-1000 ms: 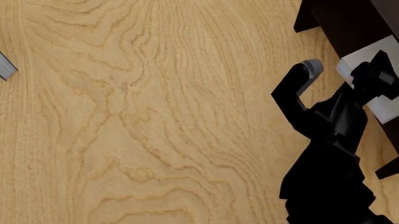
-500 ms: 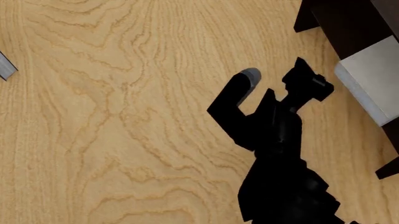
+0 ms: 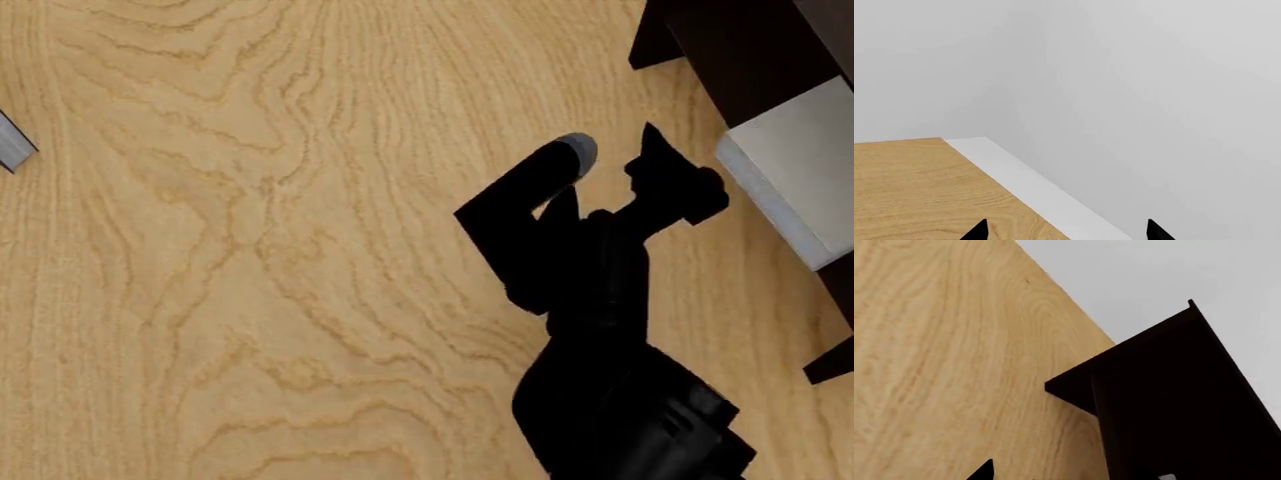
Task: Pick up the book on the right and place it on the cabinet shelf.
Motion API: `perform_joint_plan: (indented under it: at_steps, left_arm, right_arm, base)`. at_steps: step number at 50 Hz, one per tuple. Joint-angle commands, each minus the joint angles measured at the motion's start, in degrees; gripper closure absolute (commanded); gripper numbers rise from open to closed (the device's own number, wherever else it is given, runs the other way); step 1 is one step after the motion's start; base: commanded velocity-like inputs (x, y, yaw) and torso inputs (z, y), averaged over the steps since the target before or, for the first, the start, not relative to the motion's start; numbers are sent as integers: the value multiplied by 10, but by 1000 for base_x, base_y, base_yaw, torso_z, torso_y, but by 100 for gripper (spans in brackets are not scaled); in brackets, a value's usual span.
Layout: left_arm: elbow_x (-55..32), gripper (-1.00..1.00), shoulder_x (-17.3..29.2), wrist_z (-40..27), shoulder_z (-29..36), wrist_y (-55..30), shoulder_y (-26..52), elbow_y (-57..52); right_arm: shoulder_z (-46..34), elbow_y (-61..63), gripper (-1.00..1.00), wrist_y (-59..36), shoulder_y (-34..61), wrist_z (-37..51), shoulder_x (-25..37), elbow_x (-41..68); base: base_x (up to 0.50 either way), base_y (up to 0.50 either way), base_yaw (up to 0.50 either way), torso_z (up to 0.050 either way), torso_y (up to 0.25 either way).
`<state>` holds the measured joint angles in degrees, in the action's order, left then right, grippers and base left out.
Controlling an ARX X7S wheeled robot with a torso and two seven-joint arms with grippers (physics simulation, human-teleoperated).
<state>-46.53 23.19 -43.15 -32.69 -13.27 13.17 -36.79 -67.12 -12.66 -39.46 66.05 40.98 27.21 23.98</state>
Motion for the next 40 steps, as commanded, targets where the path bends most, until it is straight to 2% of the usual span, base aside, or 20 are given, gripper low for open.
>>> perform_joint_plan:
  at_steps: [1, 10, 22, 40]
  left_arm:
    - [0, -100, 1, -1, 1, 0, 0, 0]
    - [0, -100, 3, -2, 1, 0, -1, -1]
    - [5, -100, 3, 0, 4, 3, -2, 1]
    - [6, -100, 4, -3, 5, 3, -3, -2]
  right_arm:
    - [82, 17, -100, 73, -38, 12, 26, 59]
    - [130, 23, -100, 115, -66, 11, 47, 101]
    - [186, -2, -100, 187, -94, -38, 49, 162]
    - [212, -43, -100, 243, -108, -91, 39, 187]
  base:
    - [0, 0, 0, 0, 0]
    - [0, 0, 0, 0, 0]
    - [0, 0, 0, 0, 0]
    - [0, 0, 0, 0, 0]
